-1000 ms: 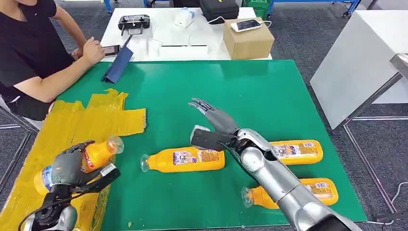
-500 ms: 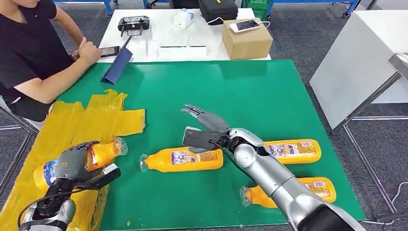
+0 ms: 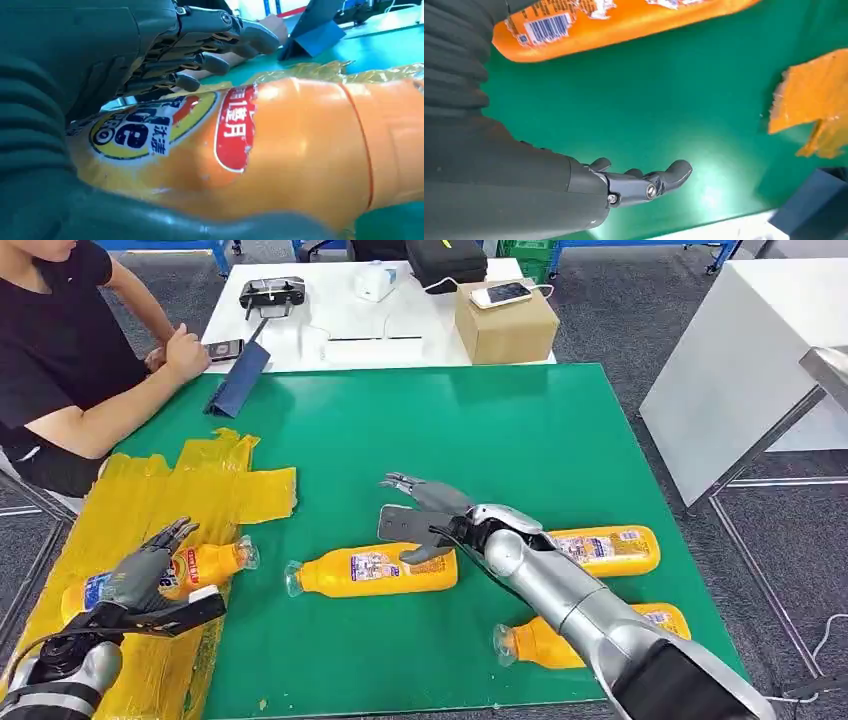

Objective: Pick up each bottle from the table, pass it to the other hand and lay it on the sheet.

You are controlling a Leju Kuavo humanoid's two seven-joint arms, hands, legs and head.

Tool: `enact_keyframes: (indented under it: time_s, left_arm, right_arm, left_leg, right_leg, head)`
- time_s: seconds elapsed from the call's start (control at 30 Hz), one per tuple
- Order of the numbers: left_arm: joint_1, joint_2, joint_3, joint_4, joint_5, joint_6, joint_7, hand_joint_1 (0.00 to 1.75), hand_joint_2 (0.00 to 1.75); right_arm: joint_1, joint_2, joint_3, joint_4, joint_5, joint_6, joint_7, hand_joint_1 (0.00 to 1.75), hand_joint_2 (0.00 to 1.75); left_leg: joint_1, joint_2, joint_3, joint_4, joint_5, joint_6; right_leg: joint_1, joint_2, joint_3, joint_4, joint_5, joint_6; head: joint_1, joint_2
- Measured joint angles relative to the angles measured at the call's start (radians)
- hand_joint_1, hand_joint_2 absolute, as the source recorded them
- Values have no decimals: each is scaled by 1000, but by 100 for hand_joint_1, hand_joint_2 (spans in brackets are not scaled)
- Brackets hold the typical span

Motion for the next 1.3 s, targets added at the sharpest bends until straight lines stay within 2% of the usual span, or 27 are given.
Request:
enact_keyframes:
  time_s: [0.13, 0.33, 0.5, 0.63, 0.97, 1.0, 1.03, 1.2, 1.3]
  left_arm:
    - [42, 18, 11, -53, 103, -14, -48, 0, 0]
    - [107, 11, 62, -150, 209, -21, -117, 0, 0]
    - [137, -46, 121, -232, 342, -28, -191, 0, 0]
    - [132, -125, 167, -300, 345, 36, -197, 0, 0]
    - [121, -216, 207, -377, 411, 38, -233, 0, 0]
    - [119, -231, 209, -393, 441, 25, -238, 0, 0]
    - [117, -240, 211, -403, 459, 16, -241, 0, 0]
    - [115, -316, 220, -491, 631, -92, -251, 0, 0]
    - [107, -353, 219, -531, 703, -155, -239, 0, 0]
  right_arm:
    - [-5, -1, 21, 22, -10, 13, 9, 0, 175]
    - [-4, 2, 59, 56, -8, 4, 8, 0, 175]
    - [5, 26, 92, 89, 9, -16, 5, 0, 175]
    - [17, 57, 118, 121, 29, -26, 6, 0, 175]
    - [24, 105, 145, 178, 63, -42, 16, 0, 175]
    - [24, 118, 154, 194, 80, -51, 24, 145, 175]
    - [24, 125, 157, 203, 91, -56, 30, 175, 175]
    - [21, 176, 223, 297, 251, -92, 131, 175, 175]
    - [22, 192, 256, 347, 293, -103, 173, 175, 175]
  left_leg:
    - [0, 2, 0, 0, 0, 0]
    - [0, 0, -3, 0, 0, 0]
    - [0, -1, -6, 1, 1, 0]
    - [-1, -3, -7, 1, 1, 0]
    - [-1, -3, -8, 1, 0, 0]
    - [0, -3, -8, 1, 0, 0]
    - [0, -3, -8, 1, 0, 0]
    - [-1, -3, -5, 1, 0, 0]
    - [0, -3, -1, 1, -4, -1]
  right_leg:
    - [0, 1, -1, 0, 0, 0]
    - [0, 1, -4, 0, 0, 0]
    - [-1, 0, -7, 0, 0, 0]
    - [-2, 0, -7, 0, 0, 0]
    - [-1, 0, -8, 0, 0, 0]
    - [-1, 0, -8, 0, 0, 0]
    - [-1, 0, -8, 0, 0, 0]
    - [-1, 0, -8, -1, -1, 0]
    - [-1, 0, -12, -2, -3, -1]
  head:
    - [0, 0]
    - [0, 0]
    - [0, 0]
    - [0, 0]
    - [0, 0]
    - [0, 0]
    - [0, 0]
    - [0, 0]
    - [0, 0]
